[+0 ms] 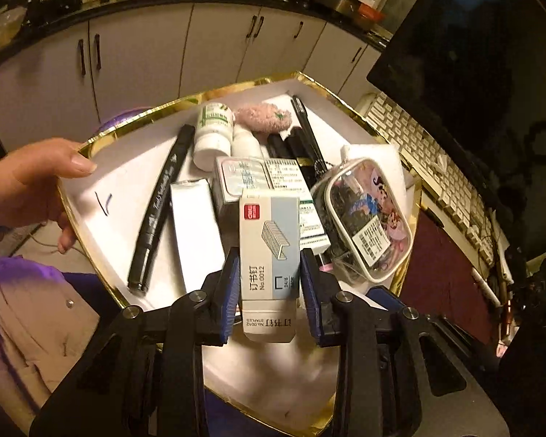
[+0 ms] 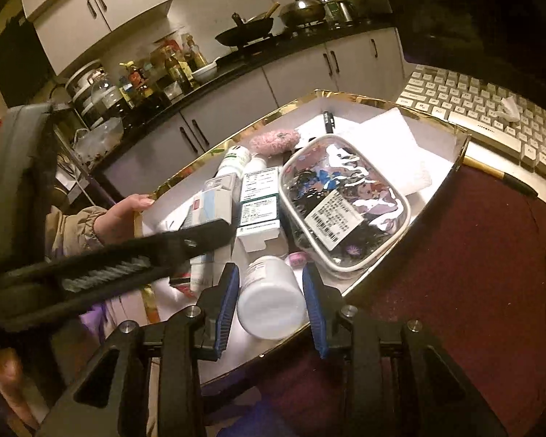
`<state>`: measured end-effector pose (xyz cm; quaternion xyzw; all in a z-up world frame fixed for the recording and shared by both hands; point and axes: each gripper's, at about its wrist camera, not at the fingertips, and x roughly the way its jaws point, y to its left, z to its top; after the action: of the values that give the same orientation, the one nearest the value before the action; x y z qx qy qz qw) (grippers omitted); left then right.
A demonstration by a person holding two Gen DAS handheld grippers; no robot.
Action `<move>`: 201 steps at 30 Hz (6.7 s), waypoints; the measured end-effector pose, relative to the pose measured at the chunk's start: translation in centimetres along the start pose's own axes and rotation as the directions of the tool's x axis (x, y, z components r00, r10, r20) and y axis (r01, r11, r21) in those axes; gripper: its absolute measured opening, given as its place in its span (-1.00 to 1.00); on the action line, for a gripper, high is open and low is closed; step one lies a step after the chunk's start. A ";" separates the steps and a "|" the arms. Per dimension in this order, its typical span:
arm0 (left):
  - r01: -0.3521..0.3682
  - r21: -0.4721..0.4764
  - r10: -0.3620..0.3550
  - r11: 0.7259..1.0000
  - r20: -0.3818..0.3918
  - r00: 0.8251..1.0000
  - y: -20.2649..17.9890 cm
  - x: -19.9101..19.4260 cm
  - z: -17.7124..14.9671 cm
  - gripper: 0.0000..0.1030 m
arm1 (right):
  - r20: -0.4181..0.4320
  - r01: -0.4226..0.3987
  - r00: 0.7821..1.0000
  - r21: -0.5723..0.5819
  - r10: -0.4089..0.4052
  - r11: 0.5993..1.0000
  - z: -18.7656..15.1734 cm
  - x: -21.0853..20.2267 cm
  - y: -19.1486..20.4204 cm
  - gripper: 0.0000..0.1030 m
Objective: Organize objects
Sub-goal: 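Lower both items into the tray and open both tools, then move both open tools back over the desk toward the pens, then grasp the white marker with the right tool, then grasp the yellow pen with the left tool while the right tool holds the white marker, then carry the yellow pen and white marker over the white tray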
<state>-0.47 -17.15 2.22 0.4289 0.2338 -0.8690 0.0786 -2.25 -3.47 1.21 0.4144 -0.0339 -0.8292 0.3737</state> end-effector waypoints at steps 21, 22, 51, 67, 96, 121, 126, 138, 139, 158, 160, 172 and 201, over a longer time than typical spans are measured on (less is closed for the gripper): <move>0.199 0.062 -0.208 0.978 0.354 0.912 -4.2 -7.1 -2.1 0.24 | 0.134 -0.022 0.991 -0.015 0.024 1.000 -3.3 -8.0 -4.0 0.33; 0.217 0.061 -0.225 0.974 0.326 0.918 -4.7 -6.5 -2.4 0.24 | 0.135 -0.021 0.991 -0.018 0.024 1.000 -3.4 -8.3 -4.3 0.33; 0.356 0.238 -0.333 0.904 -0.134 0.933 -16.9 2.0 -7.9 0.24 | 0.118 0.543 0.835 -0.021 -0.537 0.840 -3.5 -18.1 -26.9 0.33; 0.367 0.194 -0.341 0.910 -0.155 0.927 -16.1 3.4 -7.5 0.24 | -0.057 0.479 0.862 -0.235 -0.504 0.846 -2.1 -11.6 -27.0 -0.67; 0.095 0.219 -0.049 0.971 -0.210 0.977 -23.8 10.7 2.1 0.24 | -0.010 0.431 0.901 0.130 -0.433 0.893 -4.7 -11.9 -24.3 -0.79; -0.103 0.435 0.208 0.895 -0.202 0.957 -23.6 16.1 3.4 -0.62 | -0.018 0.509 0.861 0.059 -0.509 0.859 -5.3 -11.4 -23.0 -0.77; -0.101 0.487 0.221 0.867 -0.195 0.956 -21.9 14.8 1.9 -0.61 | -0.019 0.505 0.863 0.065 -0.505 0.861 -5.3 -11.4 -23.0 -0.77; -0.121 0.541 0.168 0.832 -0.039 0.985 -20.0 12.6 -2.2 -0.81 | -0.003 0.417 0.907 0.145 -0.421 0.897 -5.1 -12.0 -24.2 -0.76; -0.097 0.531 0.145 0.842 -0.050 0.988 -19.8 11.7 -3.2 -0.81 | -0.002 0.409 0.910 0.154 -0.414 0.899 -5.0 -12.0 -24.3 -0.76; -0.031 0.427 0.027 0.903 0.017 0.999 -19.8 9.7 -5.3 -0.72 | -0.067 0.502 0.865 0.116 -0.497 0.857 -3.3 -10.4 -23.4 -0.78; -0.018 0.415 0.013 0.910 0.014 1.000 -19.6 9.7 -5.2 -0.79 | -0.069 0.507 0.862 0.112 -0.503 0.855 -3.1 -10.4 -23.2 -0.78; -0.044 0.411 0.020 0.911 0.062 0.998 -18.8 7.2 -7.4 -0.84 | 0.132 0.410 0.888 0.211 -0.441 0.887 -1.5 -14.0 -21.0 -0.79; 0.061 0.315 -0.047 0.947 -0.050 0.998 -17.5 7.3 -7.5 -0.84 | 0.230 0.193 0.940 0.244 -0.251 0.950 -2.8 -14.4 -19.5 -0.79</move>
<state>-5.57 2.28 -1.46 0.4473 0.1046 -0.8880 -0.0198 -6.37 20.59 1.82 0.3426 -0.1257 -0.9042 0.2219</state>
